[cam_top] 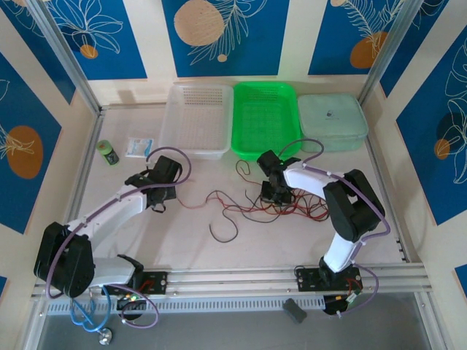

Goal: Untangle the cables

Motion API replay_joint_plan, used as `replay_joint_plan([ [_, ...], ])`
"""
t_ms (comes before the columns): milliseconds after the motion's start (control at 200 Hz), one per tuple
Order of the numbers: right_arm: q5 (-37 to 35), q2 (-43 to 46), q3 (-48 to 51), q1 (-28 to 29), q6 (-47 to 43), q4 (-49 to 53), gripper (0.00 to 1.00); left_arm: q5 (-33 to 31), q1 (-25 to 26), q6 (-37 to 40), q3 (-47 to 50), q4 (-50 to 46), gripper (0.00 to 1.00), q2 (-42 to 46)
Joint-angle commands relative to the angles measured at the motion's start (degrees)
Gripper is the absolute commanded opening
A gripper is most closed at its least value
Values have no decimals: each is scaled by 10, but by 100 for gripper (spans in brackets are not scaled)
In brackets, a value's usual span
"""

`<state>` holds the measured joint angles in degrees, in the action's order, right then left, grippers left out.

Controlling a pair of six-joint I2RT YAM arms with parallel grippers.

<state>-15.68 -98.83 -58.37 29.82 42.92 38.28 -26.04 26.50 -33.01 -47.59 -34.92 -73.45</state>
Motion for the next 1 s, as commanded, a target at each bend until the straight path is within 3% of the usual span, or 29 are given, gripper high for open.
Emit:
replay_joint_plan([
  [0,-33,13,4,-4,-16,38,12,-17,-8,-19,5,-32,48,5],
  [190,-25,45,-5,3,-27,59,16,1,-8,-12,7,-27,53,6],
  [305,-13,78,-16,14,-35,77,22,58,-8,41,-2,11,55,-2],
  [460,1,125,-31,20,-45,101,32,134,-3,103,-43,45,55,-53],
  [665,18,176,-47,19,-54,121,40,155,39,138,-118,57,57,-126],
  [835,67,216,-33,27,-89,64,42,182,92,147,-158,88,66,-159],
  [995,41,243,2,48,-167,-38,48,208,118,132,-170,119,68,-178],
])
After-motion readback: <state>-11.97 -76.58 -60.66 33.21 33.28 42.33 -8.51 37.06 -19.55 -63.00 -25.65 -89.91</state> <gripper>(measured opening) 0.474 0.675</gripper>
